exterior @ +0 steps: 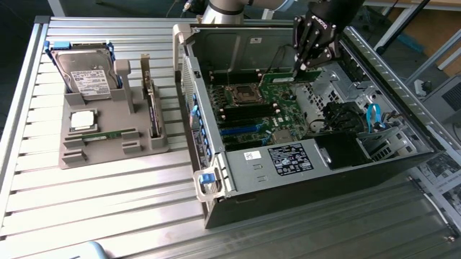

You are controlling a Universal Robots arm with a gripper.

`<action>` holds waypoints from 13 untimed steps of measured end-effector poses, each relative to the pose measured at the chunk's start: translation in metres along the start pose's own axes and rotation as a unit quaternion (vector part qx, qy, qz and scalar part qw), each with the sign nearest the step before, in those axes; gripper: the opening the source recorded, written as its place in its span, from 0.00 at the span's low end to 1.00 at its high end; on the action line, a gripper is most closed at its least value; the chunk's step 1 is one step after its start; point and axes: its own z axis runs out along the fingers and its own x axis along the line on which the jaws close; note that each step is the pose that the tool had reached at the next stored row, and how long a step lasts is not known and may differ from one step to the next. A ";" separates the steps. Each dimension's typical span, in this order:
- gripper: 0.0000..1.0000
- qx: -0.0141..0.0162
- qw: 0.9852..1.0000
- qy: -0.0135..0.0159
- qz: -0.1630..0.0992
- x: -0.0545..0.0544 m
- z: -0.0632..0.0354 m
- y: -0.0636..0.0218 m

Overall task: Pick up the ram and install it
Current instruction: 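Insert the ram into the slot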

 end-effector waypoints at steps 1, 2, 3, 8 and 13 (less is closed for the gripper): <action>0.13 0.000 1.000 0.000 0.000 0.000 0.0005 0.0000; 0.13 0.000 1.000 0.000 0.000 0.000 0.0007 0.0000; 0.13 0.000 1.000 0.000 0.000 0.000 0.0009 0.0000; 0.13 0.000 1.000 0.000 0.000 0.000 0.0022 -0.0001; 0.13 0.000 1.000 0.000 0.000 0.000 0.0036 -0.0001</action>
